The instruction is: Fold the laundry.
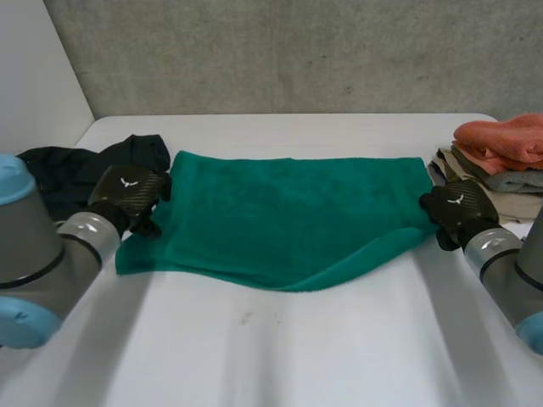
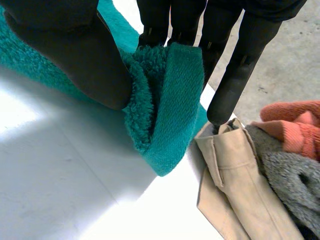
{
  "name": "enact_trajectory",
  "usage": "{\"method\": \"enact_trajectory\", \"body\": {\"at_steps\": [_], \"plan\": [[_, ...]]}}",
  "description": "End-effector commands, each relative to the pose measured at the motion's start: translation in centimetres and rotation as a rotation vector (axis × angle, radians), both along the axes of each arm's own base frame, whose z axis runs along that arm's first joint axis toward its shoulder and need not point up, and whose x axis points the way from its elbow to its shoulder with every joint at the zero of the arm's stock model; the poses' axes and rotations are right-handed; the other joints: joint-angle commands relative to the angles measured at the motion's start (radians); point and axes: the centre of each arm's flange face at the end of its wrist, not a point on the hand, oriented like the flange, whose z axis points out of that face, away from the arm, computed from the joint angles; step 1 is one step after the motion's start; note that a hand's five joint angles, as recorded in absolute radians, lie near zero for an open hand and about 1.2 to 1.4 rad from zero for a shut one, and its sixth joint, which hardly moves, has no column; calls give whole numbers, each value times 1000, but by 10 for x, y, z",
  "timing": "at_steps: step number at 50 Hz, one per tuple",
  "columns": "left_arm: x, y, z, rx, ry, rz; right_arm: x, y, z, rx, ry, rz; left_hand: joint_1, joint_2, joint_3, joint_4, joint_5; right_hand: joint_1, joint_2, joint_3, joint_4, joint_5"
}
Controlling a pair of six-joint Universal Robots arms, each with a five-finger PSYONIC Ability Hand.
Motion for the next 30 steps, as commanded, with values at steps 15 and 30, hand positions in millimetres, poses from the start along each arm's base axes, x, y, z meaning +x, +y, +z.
{"method": "enact_trajectory", "body": {"at_steps": [15,30], "plan": [[42,37,-33,177,-214,-131,-15,-6,3,-7,2,-43,283,288,288,295,297,274,215,203,196,236],[37,2,-53,149,-213,-133,-15,-3,-2,13,1,-43,-58,-53,-53,-46,-44,274,215,203,196,236]]}}
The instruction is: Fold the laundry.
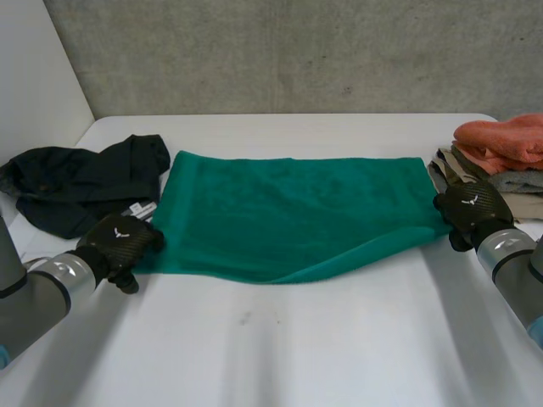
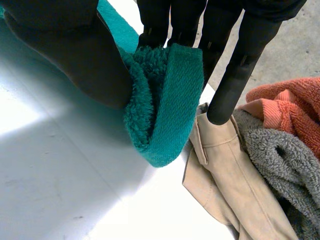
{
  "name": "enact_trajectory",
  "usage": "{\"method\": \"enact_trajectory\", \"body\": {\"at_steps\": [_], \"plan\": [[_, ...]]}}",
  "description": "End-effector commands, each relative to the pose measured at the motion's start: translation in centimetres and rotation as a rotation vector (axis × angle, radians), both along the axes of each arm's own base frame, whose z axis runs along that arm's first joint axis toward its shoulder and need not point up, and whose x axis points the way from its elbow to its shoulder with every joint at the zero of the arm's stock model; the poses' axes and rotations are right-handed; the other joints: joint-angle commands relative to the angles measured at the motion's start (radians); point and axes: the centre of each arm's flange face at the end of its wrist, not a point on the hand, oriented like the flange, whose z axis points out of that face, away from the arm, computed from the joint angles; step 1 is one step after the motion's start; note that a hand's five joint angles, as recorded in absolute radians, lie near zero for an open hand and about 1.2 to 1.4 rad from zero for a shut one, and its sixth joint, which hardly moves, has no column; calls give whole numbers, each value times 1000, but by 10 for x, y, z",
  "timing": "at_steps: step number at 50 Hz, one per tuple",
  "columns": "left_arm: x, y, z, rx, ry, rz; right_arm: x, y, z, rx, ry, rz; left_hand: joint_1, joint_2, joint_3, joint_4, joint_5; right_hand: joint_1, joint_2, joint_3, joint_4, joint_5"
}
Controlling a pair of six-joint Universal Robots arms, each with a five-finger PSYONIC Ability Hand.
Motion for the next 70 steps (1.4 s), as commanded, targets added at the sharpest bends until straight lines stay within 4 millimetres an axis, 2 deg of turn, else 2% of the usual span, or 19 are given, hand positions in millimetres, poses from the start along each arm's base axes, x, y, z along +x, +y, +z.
{"method": "enact_trajectory", "body": {"at_steps": [1,15,25,42,49,55,56,63,66,67,68,70], "plan": [[-5,-17,-9,-15,2,-4,0,2,-2,9,2,5,41,38,35,46,48,274,215,202,196,236],[-20,-52,-20,-71,-8,-38,1,4,-6,20,3,24,64,62,58,70,71,274,215,202,196,236],[-25,-72,-27,-89,-3,-46,1,5,-9,32,6,26,179,176,173,184,186,274,215,202,196,236],[-38,-90,-28,-133,7,-70,2,6,-11,39,8,28,314,311,308,319,321,274,215,202,196,236],[-39,-98,-35,-137,4,-71,1,5,-12,41,9,27,425,423,419,431,432,274,215,202,196,236],[-40,-101,-37,-138,2,-69,1,5,-11,37,10,24,739,736,733,744,746,274,215,202,196,236],[-39,-102,-35,-142,0,-62,1,4,-9,31,10,21,838,836,832,843,845,274,215,202,196,236],[-39,-99,-29,-146,-23,-7,1,3,3,39,9,19,839,837,833,844,846,274,215,202,196,236],[-35,-93,-10,-161,-32,24,0,5,16,59,16,16,839,837,833,844,846,274,215,202,196,236],[-34,-89,-1,-163,-35,31,0,10,29,78,30,19,839,837,833,844,846,274,215,202,196,236],[-31,-77,16,-151,-41,37,-1,14,35,91,38,22,839,837,833,844,846,274,215,202,196,236],[-29,-64,34,-137,-44,40,-1,22,51,109,57,28,839,837,833,844,846,274,215,202,196,236]]}}
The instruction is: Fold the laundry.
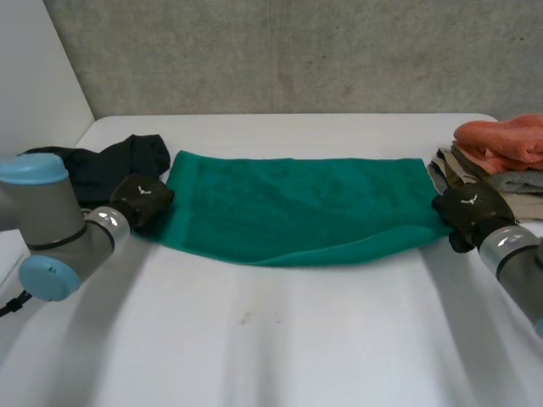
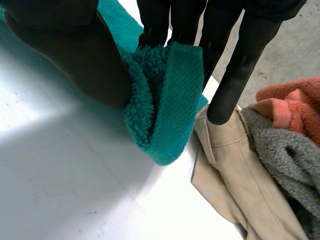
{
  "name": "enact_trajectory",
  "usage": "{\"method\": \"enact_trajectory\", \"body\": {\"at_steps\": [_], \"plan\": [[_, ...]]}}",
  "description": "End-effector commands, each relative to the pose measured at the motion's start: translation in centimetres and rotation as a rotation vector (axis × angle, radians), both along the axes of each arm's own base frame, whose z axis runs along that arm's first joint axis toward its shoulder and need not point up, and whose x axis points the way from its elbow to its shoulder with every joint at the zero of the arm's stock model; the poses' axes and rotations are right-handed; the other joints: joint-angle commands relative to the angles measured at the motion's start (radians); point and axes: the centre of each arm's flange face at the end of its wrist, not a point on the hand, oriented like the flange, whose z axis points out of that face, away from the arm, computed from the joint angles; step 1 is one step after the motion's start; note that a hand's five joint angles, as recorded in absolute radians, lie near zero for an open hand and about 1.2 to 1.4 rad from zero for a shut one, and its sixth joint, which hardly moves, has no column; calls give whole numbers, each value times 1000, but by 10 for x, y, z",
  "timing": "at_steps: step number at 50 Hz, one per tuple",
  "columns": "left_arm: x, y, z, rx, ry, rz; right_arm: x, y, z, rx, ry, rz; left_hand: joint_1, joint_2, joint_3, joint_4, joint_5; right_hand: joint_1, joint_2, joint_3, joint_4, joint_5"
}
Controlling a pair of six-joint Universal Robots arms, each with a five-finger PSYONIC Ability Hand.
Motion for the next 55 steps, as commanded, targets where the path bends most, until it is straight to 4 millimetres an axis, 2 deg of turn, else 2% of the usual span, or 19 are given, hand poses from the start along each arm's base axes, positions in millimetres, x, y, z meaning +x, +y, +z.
{"method": "enact_trajectory", "body": {"at_steps": [1,2,5,6,8,10,12,13,16,17,21,26,32,40,49,55], "plan": [[10,40,64,24,-16,44,-3,26,58,75,64,21,242,202,207,199,230,274,215,202,196,236],[12,54,81,32,-20,43,-3,30,66,77,73,26,242,202,207,199,230,274,215,202,196,236],[15,75,104,40,-21,42,-3,43,95,68,101,43,242,202,207,199,230,274,215,202,196,236],[18,89,113,51,-24,37,-3,46,100,67,107,52,242,202,207,199,230,274,215,202,196,236],[19,100,116,69,-23,28,-3,52,106,67,112,57,242,202,207,199,230,274,215,202,196,236],[17,109,110,72,-15,-6,-2,55,105,77,123,66,242,202,207,199,230,274,215,202,196,236],[14,108,101,63,0,-37,-1,55,101,85,118,65,-178,-218,-212,-220,-190,274,215,202,196,236],[12,106,90,58,8,-64,1,53,93,100,114,71,-491,-532,-526,-534,-503,274,215,202,196,236],[9,98,64,78,9,-84,6,47,77,118,113,78,-509,-550,-544,-552,-521,274,215,202,196,236],[10,91,48,100,9,-77,7,42,66,127,108,73,-526,-567,-561,-569,-538,274,215,202,196,236],[6,82,20,150,9,-90,8,36,50,138,77,58,-579,-620,-614,-622,-591,274,215,202,196,236],[3,63,7,152,8,-90,6,34,42,147,56,43,-577,-617,-611,-619,-589,274,215,202,196,236],[-3,37,0,118,11,-93,6,35,30,156,53,44,-565,-605,-600,-608,-577,274,215,202,196,236],[-8,15,-2,69,18,-98,6,36,20,175,56,45,-509,-550,-544,-552,-521,274,215,202,196,236],[-18,5,-11,44,17,-119,7,37,8,210,62,53,-465,-506,-500,-508,-477,274,215,202,196,236],[-23,-5,-10,-14,29,-125,8,39,4,225,67,57,-397,-438,-432,-440,-409,274,215,202,196,236]]}}
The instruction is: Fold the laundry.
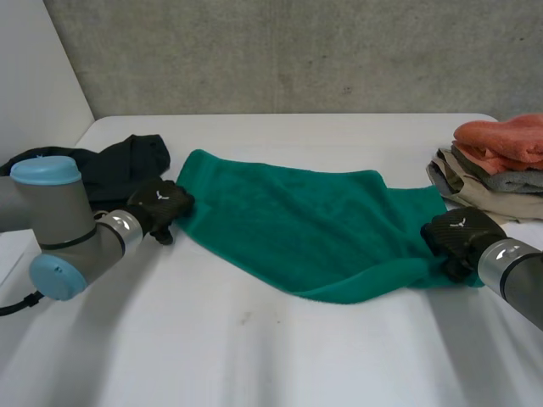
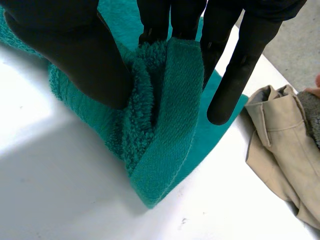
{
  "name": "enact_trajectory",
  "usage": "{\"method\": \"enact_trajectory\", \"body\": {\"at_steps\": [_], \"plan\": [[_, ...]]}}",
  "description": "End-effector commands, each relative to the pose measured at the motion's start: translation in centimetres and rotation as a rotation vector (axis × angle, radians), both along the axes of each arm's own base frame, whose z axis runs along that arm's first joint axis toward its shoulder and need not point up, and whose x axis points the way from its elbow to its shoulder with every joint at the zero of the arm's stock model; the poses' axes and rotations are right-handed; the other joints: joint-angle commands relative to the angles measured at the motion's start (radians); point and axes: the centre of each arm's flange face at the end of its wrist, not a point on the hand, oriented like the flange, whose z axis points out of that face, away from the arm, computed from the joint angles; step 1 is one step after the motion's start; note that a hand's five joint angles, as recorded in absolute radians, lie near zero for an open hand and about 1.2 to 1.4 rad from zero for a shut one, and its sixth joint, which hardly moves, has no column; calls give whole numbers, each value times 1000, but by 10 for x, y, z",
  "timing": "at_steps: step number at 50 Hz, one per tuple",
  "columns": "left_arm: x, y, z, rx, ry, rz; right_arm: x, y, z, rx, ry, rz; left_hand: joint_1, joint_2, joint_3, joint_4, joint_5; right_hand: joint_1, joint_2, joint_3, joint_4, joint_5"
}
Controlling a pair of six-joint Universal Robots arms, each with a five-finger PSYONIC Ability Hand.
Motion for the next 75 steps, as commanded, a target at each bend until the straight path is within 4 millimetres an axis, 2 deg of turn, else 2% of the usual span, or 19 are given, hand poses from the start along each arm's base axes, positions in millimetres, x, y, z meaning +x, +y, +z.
{"method": "enact_trajectory", "body": {"at_steps": [1,15,21,28,31,32,35,36,44,47,52,56,58,63,66,67,70,73,75], "plan": [[-7,-10,1,-66,16,-11,0,1,-6,21,6,3,151,139,142,138,137,274,215,202,196,236],[-18,-26,-2,-143,30,-24,0,2,-8,27,10,5,394,383,385,382,380,274,215,202,196,236],[-19,-27,-2,-148,30,-23,-2,-1,-7,18,9,-2,787,776,778,775,773,274,215,202,196,236],[-16,-23,9,-147,26,-8,-2,-8,4,-17,4,-15,788,776,778,775,773,274,215,202,196,236],[-9,-9,31,-132,11,35,-2,-13,20,-67,-3,-20,788,776,778,775,773,274,215,202,196,236],[-1,1,59,-150,9,68,-2,-13,35,-110,-7,-19,788,776,778,775,773,274,215,202,196,236],[7,22,92,-149,5,103,-3,-7,77,-210,-13,-24,788,776,778,775,773,274,215,202,196,236],[13,37,112,-149,3,115,-3,-5,86,-226,-14,-25,788,776,778,775,773,274,215,202,196,236],[34,117,208,-245,20,134,-17,10,169,-346,-17,-58,788,776,778,775,773,274,215,202,196,236],[44,136,237,-318,37,157,-23,24,205,-441,-25,-69,788,776,778,775,773,274,215,202,196,236],[54,146,254,-363,43,196,-25,39,233,-521,-24,-68,788,776,778,775,773,274,215,202,196,236],[54,140,240,-307,31,199,-29,34,218,-450,38,-64,788,776,778,775,773,274,215,202,196,236],[53,132,227,-259,18,196,-29,18,193,-363,89,-55,788,776,778,775,773,274,215,202,196,236],[44,91,176,-94,-23,179,-24,-11,148,-226,149,-24,788,776,778,775,773,274,215,202,196,236],[38,66,165,-91,-23,176,-16,-28,131,-196,149,-22,788,776,778,775,773,274,215,202,196,236],[33,48,158,-109,-20,173,-13,-33,128,-201,147,-25,788,776,778,775,773,274,215,202,196,236],[20,24,157,-181,-7,158,-2,-57,121,-277,119,-54,788,776,778,775,773,274,215,202,196,236],[6,-10,177,-370,52,161,4,-77,129,-408,81,-92,788,776,778,775,773,274,215,202,196,236],[-2,-31,203,-563,118,172,6,-98,151,-595,19,-139,788,776,778,775,773,274,215,202,196,236]]}}
